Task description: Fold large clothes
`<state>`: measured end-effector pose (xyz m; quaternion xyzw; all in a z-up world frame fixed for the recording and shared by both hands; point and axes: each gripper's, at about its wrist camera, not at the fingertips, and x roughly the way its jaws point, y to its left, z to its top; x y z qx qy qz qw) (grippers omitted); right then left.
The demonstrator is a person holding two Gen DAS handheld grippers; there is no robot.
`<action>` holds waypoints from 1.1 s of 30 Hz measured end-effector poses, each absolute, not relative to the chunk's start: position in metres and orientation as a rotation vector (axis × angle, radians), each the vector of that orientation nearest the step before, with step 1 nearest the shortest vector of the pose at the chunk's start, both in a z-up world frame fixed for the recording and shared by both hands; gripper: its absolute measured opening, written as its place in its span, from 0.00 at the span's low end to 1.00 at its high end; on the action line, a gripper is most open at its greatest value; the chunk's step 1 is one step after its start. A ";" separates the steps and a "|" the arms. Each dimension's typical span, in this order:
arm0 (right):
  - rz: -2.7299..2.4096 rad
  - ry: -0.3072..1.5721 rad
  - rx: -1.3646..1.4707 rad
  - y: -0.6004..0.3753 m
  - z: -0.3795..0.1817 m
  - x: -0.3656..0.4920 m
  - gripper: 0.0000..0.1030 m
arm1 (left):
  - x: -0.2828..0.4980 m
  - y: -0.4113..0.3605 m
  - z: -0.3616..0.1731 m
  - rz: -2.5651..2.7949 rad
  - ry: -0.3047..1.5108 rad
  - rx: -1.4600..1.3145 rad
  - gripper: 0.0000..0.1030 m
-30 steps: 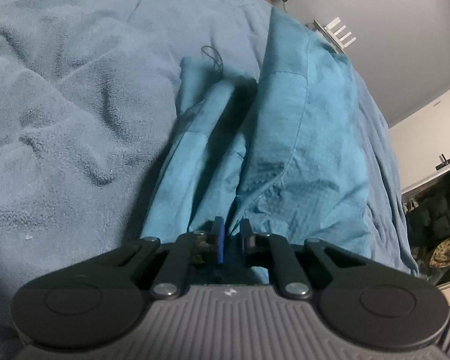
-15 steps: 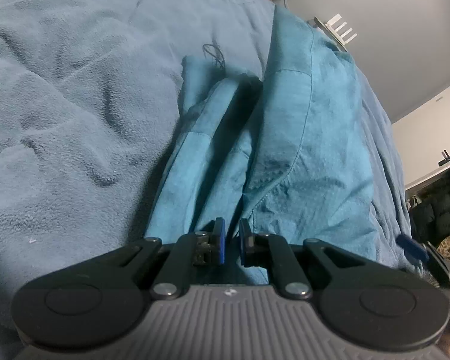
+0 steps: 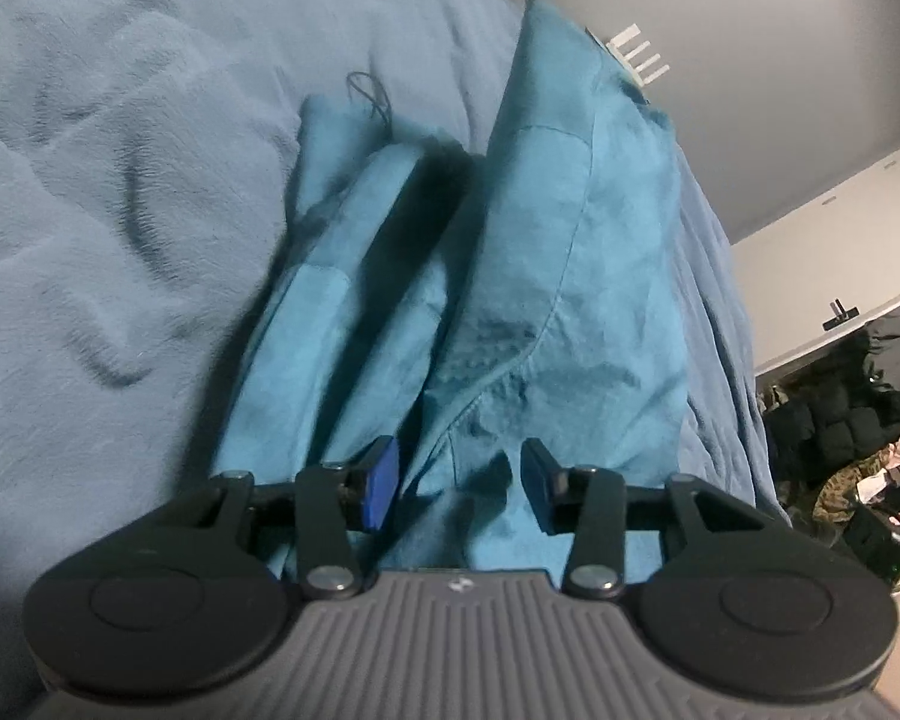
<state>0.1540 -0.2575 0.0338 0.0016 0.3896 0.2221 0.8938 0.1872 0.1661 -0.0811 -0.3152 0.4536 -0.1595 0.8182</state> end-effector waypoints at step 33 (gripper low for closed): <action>0.383 0.801 0.211 -0.272 0.026 0.177 0.26 | 0.150 0.184 -0.056 -0.377 0.840 -0.705 0.02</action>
